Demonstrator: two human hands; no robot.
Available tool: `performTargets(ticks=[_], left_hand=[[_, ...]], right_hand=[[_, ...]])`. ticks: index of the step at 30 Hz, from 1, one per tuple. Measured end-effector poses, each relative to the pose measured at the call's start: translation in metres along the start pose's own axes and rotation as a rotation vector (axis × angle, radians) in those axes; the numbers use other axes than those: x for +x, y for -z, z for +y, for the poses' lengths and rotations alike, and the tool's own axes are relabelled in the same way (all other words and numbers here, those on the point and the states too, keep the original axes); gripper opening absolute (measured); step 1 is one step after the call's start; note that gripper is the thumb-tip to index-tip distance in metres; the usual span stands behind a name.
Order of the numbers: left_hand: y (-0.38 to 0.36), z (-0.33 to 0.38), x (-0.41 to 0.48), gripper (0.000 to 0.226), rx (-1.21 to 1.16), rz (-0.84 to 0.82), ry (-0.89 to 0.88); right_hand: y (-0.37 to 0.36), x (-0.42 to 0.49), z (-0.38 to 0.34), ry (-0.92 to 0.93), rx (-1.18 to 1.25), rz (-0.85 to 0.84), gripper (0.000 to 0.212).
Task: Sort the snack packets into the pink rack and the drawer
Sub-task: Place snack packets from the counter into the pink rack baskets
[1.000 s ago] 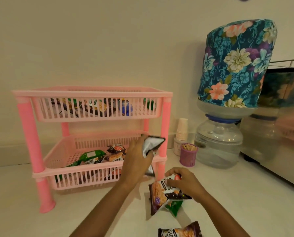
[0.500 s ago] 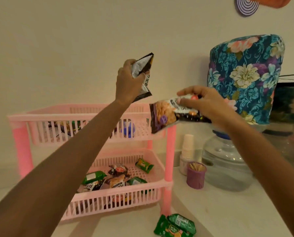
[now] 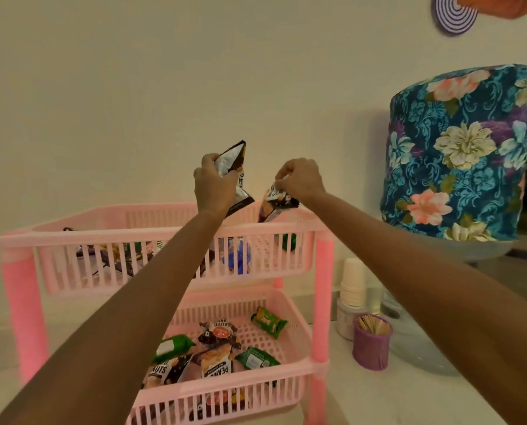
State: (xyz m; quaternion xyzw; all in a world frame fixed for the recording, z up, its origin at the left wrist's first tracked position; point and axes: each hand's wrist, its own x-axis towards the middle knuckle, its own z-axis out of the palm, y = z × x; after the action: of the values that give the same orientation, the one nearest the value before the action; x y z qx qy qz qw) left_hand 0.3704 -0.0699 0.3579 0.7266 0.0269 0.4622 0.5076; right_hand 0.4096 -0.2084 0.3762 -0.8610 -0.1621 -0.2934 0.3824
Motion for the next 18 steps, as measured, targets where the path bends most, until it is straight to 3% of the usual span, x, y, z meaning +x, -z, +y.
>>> performTargets(ticks=[2,4,7,11,14,16,18], left_hand=[[0.0,-0.003,0.002,0.043,-0.024,-0.014,0.014],[0.0,-0.003,0.001,0.042,-0.031,-0.047,0.01],[-0.002,-0.002,0.0,0.042,-0.053,-0.099,0.016],[-0.001,0.0,-0.004,0.04,-0.085,-0.15,-0.01],[0.0,0.004,-0.009,0.039,-0.074,-0.17,-0.103],[0.002,0.008,-0.013,0.039,-0.081,-0.161,-0.173],[0.004,0.011,-0.017,0.039,-0.118,-0.14,-0.224]], right_hand=[[-0.017,0.006,0.0,-0.085,-0.023,-0.035,0.017],[-0.03,0.007,0.002,-0.13,-0.172,-0.199,0.018],[-0.038,0.0,0.005,-0.17,-0.3,-0.469,0.038],[-0.039,-0.004,0.006,-0.047,-0.489,-0.5,0.035],[-0.039,-0.006,0.004,-0.047,-0.515,-0.619,0.035],[-0.037,-0.009,0.002,-0.013,-0.512,-0.546,0.031],[-0.031,-0.015,-0.001,0.065,-0.458,-0.3,0.024]])
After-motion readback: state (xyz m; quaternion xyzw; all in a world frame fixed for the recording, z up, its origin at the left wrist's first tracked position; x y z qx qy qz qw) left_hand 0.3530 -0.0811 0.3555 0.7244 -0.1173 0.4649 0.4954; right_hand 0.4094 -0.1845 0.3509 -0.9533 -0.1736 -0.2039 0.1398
